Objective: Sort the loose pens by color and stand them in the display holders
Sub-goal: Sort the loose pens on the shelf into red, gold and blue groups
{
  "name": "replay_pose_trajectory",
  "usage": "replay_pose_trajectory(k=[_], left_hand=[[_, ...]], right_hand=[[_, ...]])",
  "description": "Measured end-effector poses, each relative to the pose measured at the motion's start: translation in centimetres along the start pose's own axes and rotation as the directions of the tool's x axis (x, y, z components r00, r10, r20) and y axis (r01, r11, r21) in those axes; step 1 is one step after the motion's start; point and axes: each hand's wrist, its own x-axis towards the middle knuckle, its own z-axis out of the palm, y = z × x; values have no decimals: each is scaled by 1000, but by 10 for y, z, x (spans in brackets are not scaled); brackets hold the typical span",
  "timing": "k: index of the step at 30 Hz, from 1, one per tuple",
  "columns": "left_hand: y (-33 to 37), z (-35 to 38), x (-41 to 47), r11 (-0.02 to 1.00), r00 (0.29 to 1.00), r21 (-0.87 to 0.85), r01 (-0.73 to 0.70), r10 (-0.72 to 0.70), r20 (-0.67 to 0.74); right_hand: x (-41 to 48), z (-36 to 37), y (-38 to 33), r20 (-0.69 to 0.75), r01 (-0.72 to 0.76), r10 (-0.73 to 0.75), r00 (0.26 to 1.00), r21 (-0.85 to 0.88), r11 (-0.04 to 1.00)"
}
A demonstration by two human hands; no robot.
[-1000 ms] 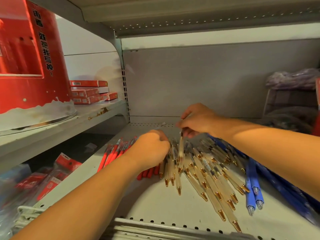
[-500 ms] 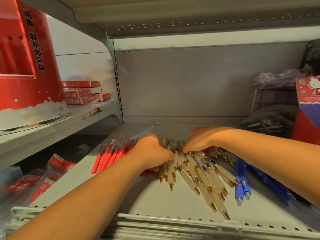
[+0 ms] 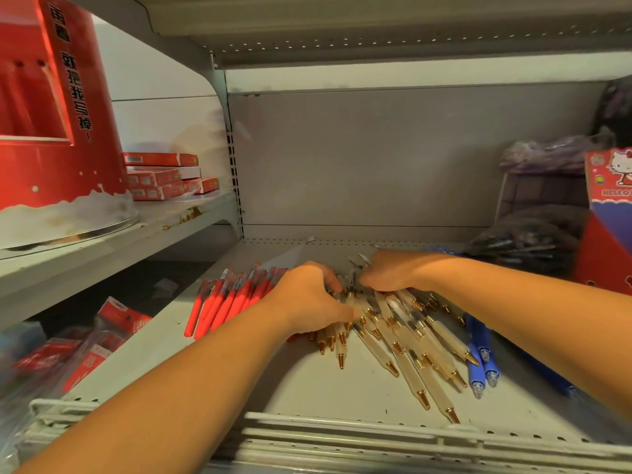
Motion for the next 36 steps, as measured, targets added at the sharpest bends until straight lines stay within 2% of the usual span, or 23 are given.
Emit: replay_pose_trajectory(k=[4, 8, 15, 17, 20, 23, 27, 31, 36], left_hand=[[-1, -2, 0, 1000, 1000, -3, -17, 17, 12], [0, -1, -2, 1000, 1000, -24, -8, 8, 8], [-1, -1, -2, 999, 999, -37, -5, 7, 37], [-1, -1, -1, 999, 999, -37, -3, 4, 39], [-1, -1, -1, 999, 999, -49, -9, 10, 38], [-1, -2, -2, 999, 999, -32, -26, 27, 40], [2, -5, -2, 999, 998, -14, -51, 52, 38], [4, -10, -6, 993, 994, -64, -98, 101, 51], [4, -15, -13, 987, 970, -92, -132, 147, 192]], right_hand=[[4, -12, 11, -124, -20, 47, 991, 213, 977], [8, -23, 15, -261, -76, 154, 953, 286, 955], [-5, -50, 2, -387, 59, 152, 909, 482, 874], [-12, -56, -5, -342, 88, 141, 929, 575, 814], [-25, -55, -14, -134, 55, 52, 990, 687, 725], [-35, -42, -23, 40, -23, -5, 999, 680, 733], [-43, -20, -36, 216, -115, -25, 976, 608, 786], [-46, -10, -44, 211, -100, -43, 977, 622, 777], [-54, -22, -41, 195, -40, -65, 979, 492, 869]])
